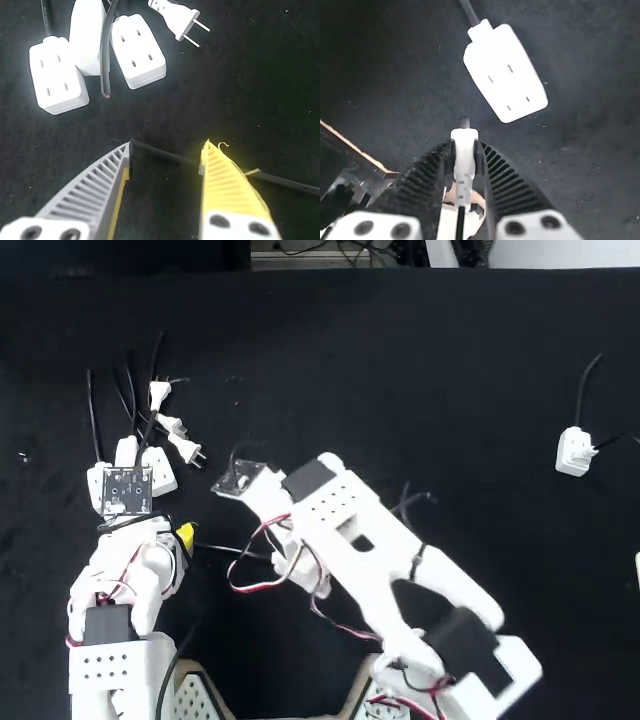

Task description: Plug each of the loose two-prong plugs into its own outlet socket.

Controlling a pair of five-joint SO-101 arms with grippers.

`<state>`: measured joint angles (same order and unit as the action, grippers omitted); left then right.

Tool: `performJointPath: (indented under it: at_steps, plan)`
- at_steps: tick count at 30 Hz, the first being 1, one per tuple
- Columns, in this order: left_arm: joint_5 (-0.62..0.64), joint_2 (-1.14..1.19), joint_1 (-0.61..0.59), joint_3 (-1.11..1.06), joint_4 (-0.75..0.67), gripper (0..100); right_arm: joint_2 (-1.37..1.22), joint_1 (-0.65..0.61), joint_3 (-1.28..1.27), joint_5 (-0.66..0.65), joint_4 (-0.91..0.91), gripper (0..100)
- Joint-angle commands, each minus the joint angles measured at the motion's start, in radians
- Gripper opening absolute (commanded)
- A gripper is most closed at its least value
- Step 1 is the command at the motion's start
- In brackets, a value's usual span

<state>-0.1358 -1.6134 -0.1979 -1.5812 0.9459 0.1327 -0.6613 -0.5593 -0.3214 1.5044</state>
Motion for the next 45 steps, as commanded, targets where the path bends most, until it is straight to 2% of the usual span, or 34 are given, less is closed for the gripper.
performJointPath:
  at_steps: [1, 9, 14, 20, 26, 30, 35, 39, 45]
  plan:
    - [-0.005, -0.008, -0.008, 0.010, 0.003, 23, -0.058, 0.058, 0.062, -0.009, -0.058, 1.0]
    - [-0.005, -0.008, -0.008, 0.010, 0.005, 23, -0.139, 0.259, 0.154, -0.103, -0.091, 1.0]
    - [-0.005, -0.008, -0.008, 0.008, 0.005, 23, -0.145, 0.301, 0.182, -0.149, -0.094, 1.0]
    - [-0.005, -0.008, -0.008, 0.008, 0.003, 23, -0.148, 0.339, 0.200, -0.133, -0.187, 1.0]
    - [-0.005, -0.008, -0.008, 0.008, 0.003, 23, -0.148, 0.336, 0.282, 0.015, -0.173, 1.0]
    - [-0.005, -0.008, -0.008, 0.008, 0.008, 23, -0.148, 0.336, 0.441, 0.060, 0.003, 1.0]
    - [-0.006, -0.008, -0.010, 0.010, 0.003, 23, -0.196, 0.275, 0.562, 0.203, 0.196, 1.0]
    - [-0.006, -0.008, -0.015, 0.008, 0.003, 23, -0.308, 0.222, 0.568, 0.281, 0.218, 1.0]
    - [-0.006, -0.008, -0.018, 0.008, 0.003, 23, -0.364, 0.215, 0.604, 0.315, 0.199, 1.0]
